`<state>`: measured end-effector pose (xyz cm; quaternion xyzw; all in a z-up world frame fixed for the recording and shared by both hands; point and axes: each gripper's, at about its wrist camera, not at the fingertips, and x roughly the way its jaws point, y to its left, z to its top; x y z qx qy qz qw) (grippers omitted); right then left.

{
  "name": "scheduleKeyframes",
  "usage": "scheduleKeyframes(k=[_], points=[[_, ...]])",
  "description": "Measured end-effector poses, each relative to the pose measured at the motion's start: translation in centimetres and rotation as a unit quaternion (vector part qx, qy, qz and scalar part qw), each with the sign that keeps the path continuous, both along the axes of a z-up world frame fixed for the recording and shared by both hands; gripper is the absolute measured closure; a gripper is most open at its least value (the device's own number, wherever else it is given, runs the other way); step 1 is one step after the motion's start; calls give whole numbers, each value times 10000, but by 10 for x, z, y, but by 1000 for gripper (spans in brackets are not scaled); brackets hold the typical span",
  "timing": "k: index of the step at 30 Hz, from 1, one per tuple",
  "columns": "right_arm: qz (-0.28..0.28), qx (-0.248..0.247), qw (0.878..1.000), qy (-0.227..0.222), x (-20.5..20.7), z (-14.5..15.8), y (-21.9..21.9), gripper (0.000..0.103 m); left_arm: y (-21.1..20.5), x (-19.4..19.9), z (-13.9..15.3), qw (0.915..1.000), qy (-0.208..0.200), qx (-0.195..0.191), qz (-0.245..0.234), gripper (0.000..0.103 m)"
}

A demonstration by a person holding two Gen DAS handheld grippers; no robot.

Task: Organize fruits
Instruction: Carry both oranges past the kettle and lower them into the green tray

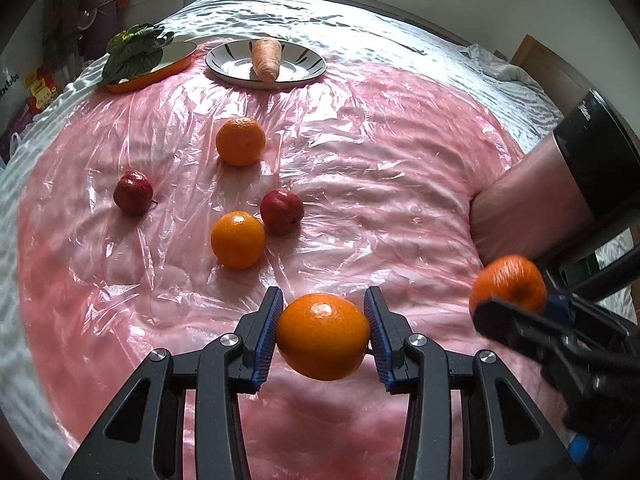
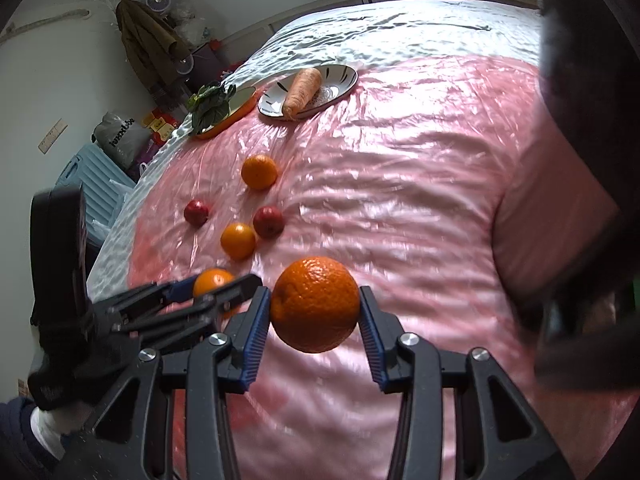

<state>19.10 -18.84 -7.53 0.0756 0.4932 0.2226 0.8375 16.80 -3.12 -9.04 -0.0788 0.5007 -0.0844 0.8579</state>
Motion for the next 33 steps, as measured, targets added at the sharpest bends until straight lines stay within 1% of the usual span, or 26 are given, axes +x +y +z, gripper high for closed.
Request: scheduleKeyframes(k=[7,13,18,21,24,28,33], points=[[8,-20,9998,178,-32,-1,-17,24,-12,-13,10,9995,8,189,-248,66],[-255,-94,9990,343,-52,-5,-50,24,-37,-26,16,9979,59,294,-567,66],[-588,-142,9974,394,-65,-3,-87,24,-70,-41,21,9938,90,348,-1056,66],[-803,-175,9958,408,-71,-2,-109,24,-97,-54,24,9889,110,342,-1442,66],[-1050,-230,9933,430,-78,-1,-135,24,-128,-67,24,9821,144,299,-1855,66],[-1455,-297,9880,436,-87,-1,-174,24,-176,-82,24,9705,171,208,-2395,66],[-1870,-400,9808,395,-93,1,-222,24,-228,-91,26,9564,140,73,-2916,66]])
